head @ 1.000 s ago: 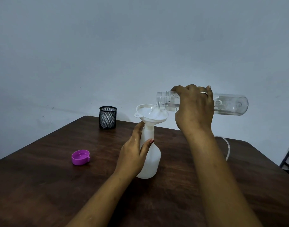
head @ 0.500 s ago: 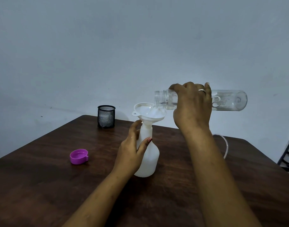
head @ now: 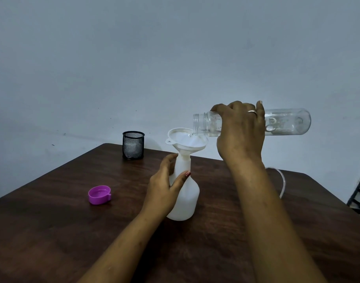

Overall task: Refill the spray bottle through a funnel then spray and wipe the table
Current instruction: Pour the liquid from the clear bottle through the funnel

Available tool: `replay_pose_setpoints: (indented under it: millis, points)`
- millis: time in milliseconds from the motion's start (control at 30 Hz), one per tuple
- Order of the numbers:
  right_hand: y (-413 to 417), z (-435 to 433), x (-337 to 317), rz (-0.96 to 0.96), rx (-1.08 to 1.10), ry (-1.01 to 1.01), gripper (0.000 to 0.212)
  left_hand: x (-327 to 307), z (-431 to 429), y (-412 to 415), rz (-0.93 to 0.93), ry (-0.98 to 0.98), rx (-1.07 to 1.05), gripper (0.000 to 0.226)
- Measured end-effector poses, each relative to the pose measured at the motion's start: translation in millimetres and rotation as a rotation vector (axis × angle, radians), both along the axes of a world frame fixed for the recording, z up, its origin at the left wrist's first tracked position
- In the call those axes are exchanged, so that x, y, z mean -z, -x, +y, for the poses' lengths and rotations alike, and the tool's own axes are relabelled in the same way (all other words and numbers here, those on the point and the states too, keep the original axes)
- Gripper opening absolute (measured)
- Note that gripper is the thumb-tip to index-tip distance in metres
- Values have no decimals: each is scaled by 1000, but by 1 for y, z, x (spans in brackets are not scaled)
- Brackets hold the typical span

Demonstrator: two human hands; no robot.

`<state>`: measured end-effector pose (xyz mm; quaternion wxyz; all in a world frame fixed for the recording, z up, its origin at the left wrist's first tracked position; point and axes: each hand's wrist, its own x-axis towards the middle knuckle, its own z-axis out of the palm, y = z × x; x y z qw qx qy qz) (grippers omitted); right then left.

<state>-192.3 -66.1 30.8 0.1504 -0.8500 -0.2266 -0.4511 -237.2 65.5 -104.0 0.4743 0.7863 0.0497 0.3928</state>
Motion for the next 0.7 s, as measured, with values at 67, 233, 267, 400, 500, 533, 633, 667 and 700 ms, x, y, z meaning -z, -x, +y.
replay_pose_setpoints:
  millis: [67, 233, 267, 400, 500, 533, 633, 667, 700]
  points:
    - [0, 0, 0, -5, -1, 5, 50, -1, 0, 0, 7, 21, 5, 48]
    - [2, 0, -1, -27, -14, 27, 50, -2, 0, 0, 14, 32, 7, 55]
    - [2, 1, -2, -42, -26, 22, 50, -2, 0, 1, 17, 31, 7, 57]
    - [4, 6, -1, -118, -80, 28, 47, -3, 0, 2, 22, 26, 8, 59]
    - [1, 9, 2, -146, -122, 48, 45, -3, 0, 1, 29, 24, 6, 59]
    - [0, 10, 3, -149, -133, 50, 45, -3, 0, 1, 32, 24, 5, 59]
    - [-2, 11, 3, -183, -150, 44, 44, -2, 0, 1, 31, 36, 12, 61]
    - [-2, 11, 3, -189, -153, 46, 44, -2, 0, 0, 32, 37, 17, 62]
    - [-1, 10, 2, -192, -158, 50, 44, -2, 0, 0, 35, 36, 19, 63]
